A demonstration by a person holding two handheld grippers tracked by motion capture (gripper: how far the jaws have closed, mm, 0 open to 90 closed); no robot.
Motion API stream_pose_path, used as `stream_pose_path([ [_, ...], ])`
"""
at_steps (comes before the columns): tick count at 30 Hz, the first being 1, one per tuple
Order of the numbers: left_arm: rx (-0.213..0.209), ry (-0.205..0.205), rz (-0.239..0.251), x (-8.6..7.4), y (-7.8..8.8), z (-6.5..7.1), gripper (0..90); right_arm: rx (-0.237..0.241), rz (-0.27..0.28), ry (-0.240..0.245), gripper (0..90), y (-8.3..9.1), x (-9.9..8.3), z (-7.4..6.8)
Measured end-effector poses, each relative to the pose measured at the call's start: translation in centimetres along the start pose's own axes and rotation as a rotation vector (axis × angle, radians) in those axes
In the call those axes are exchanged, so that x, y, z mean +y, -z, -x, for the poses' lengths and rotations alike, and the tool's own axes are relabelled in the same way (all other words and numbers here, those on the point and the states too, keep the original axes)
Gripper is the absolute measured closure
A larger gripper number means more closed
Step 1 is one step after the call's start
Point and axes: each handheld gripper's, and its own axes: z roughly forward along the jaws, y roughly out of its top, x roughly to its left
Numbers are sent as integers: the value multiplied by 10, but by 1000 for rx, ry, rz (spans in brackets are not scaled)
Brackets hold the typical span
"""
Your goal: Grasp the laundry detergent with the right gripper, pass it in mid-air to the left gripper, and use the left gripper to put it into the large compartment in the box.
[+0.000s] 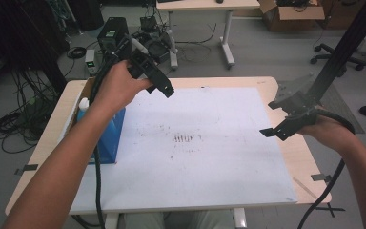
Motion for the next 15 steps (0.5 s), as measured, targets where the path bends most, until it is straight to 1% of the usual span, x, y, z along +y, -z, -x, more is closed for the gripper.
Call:
stream_pose_path([
  [1,-5,-12,-1,1,-2,2,46,1,-5,1,40,-1,0,0],
  [4,-24,-76,-9,3,-8,10,51,3,-18,-2,38,-3,0,2],
  [7,-52,-117,-23,5,-14,15,60,-4,-23,-9,31,-4,-1,4],
  [8,-67,-132,-28,5,-17,18,60,-6,-24,-13,30,-5,-1,4],
  [9,-72,-136,-28,5,-18,19,62,-5,-25,-19,30,-6,-2,5],
  [15,-108,-186,-30,7,-26,28,61,-4,-34,-19,30,-8,-1,6],
])
